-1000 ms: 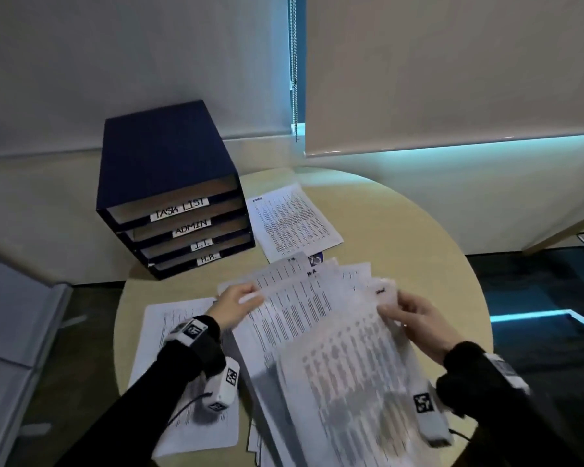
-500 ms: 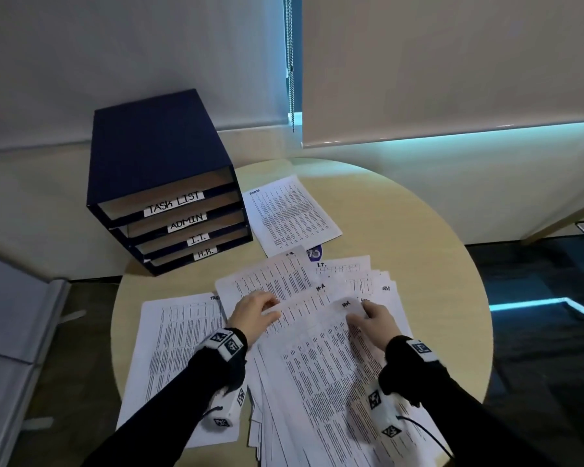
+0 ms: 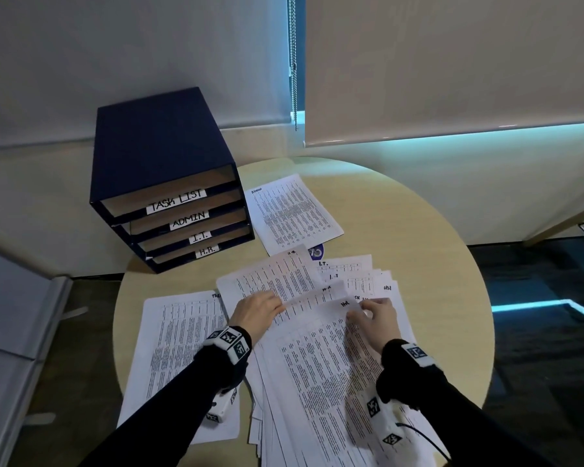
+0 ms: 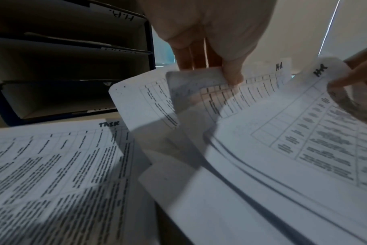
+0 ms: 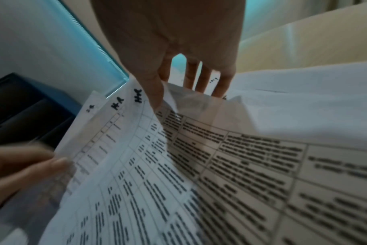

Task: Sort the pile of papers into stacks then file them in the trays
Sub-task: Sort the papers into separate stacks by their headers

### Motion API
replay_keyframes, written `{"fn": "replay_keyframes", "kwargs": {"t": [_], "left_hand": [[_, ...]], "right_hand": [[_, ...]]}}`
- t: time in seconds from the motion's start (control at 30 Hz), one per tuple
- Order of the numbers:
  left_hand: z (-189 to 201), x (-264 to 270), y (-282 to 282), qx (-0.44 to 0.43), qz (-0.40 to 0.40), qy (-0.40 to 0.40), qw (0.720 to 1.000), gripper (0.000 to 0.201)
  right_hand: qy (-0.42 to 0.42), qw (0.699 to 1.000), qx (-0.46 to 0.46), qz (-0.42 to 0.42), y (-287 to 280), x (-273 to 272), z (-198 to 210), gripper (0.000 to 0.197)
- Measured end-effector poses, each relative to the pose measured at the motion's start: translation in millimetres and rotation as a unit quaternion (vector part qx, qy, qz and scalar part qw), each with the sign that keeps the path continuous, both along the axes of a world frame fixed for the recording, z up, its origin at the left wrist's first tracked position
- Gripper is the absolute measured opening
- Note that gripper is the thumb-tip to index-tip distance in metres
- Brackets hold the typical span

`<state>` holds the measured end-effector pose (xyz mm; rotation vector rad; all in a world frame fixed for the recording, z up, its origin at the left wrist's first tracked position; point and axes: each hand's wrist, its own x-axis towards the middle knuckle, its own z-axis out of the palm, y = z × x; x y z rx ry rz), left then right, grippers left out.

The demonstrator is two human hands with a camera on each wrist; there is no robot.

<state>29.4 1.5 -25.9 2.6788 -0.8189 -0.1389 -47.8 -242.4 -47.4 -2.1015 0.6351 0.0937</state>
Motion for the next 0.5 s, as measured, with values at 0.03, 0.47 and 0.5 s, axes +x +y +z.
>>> {"fn": "replay_keyframes", "kwargs": {"t": [0.03,0.47,0.5], "left_hand": [[1.3,-1.9,-0.7,-0.001,0.009,-0.006,1.000,0.022],[9.2,1.6,-10.3,0.053,0.032,0.054,0.997,0.012],[8.7,1.4,-9.3,0.053,0.031,0.048,0.997,0.010]], "right_hand": [[-0.012,1.000,-0.017,0.006,0.6,-2.7,1.3,0.013],[-0.054,0.998,0.009,0.033,-8.1,1.4,19.6,0.032],[-0.041,0.998,0.005,0.043,-7.4,2.4,19.0,0.027]]}}
